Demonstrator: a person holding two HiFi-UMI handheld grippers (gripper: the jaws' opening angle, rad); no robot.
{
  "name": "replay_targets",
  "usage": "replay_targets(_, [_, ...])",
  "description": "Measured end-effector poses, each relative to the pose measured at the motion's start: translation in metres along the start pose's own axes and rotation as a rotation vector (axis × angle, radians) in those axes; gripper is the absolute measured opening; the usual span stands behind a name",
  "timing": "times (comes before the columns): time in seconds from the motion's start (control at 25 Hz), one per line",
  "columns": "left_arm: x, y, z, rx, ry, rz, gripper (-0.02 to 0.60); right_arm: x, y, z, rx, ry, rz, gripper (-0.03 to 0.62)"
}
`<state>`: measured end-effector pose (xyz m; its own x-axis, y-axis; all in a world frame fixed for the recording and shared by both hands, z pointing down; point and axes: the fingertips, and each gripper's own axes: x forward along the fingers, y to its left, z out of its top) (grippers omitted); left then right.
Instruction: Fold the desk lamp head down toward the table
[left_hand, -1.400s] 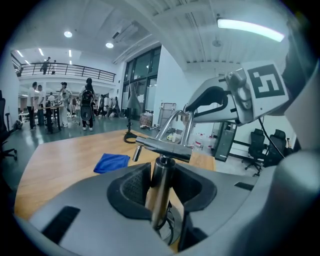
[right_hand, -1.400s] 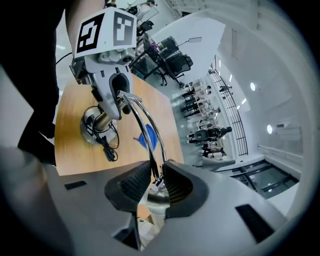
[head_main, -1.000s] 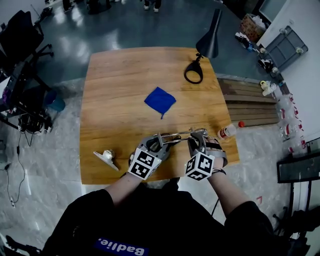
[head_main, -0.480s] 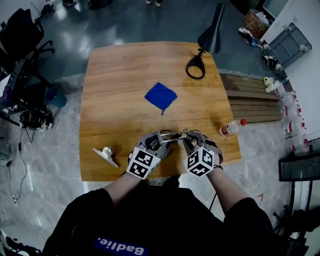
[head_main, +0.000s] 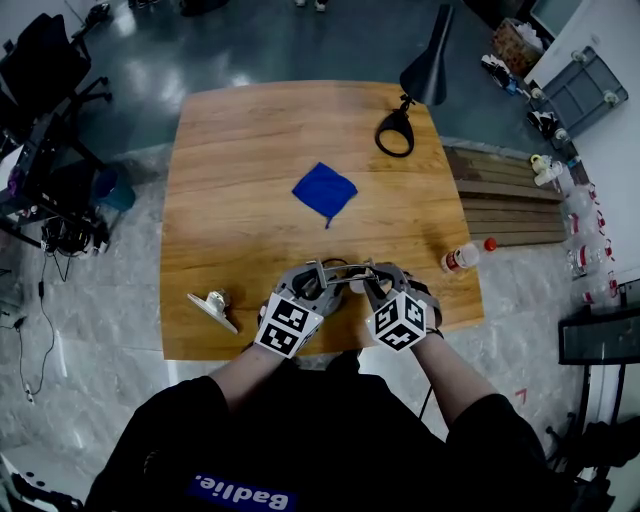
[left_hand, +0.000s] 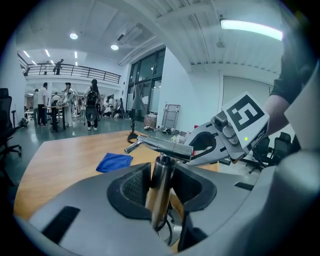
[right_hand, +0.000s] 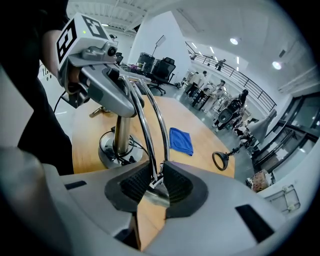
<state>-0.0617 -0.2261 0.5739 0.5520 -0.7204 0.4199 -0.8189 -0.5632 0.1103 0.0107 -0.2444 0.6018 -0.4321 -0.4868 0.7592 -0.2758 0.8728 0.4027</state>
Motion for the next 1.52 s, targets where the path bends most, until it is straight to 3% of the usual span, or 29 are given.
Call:
replay_targets(0.52, [-0.003, -0.001, -0.004, 0.018, 0.012, -0.023, 0.132, 0.001, 0.006, -0.001, -0.029, 0.019, -0.010, 0.085])
replay_targets(0.72, [-0.017, 0.004, -0.002, 0.022, -0.001, 0.010, 0.149, -0.020, -0.006, 0.001, 0.000, 0.012, -0.077, 0.143])
replay_targets(0.88, [-0.042, -0.006, -0.013, -0.019, 0.024, 0.085, 0.149, -0.052, 0.008, 0.002, 0.033, -0.080, -0.064, 0.143])
replay_targets(1.0, [-0.067, -0.036, -0.010, -0.069, -0.006, 0.135, 0.149, -0.082, 0.027, 0.003, 0.078, -0.192, -0.032, 0.143])
replay_targets(1.2, [-0.106, -0.125, 0.031, -0.149, -0.143, 0.225, 0.149, -0.157, 0.063, 0.001, 0.332, -0.447, 0.172, 0.141])
replay_targets(1.32, [-0.120, -0.174, 0.056, -0.133, -0.179, 0.210, 0.147, -0.209, 0.074, -0.002, 0.378, -0.549, 0.239, 0.130])
replay_targets(1.52, [-0.149, -0.217, 0.074, -0.107, -0.248, 0.172, 0.111, -0.266, 0.082, 0.001, 0.530, -0.697, 0.298, 0.036])
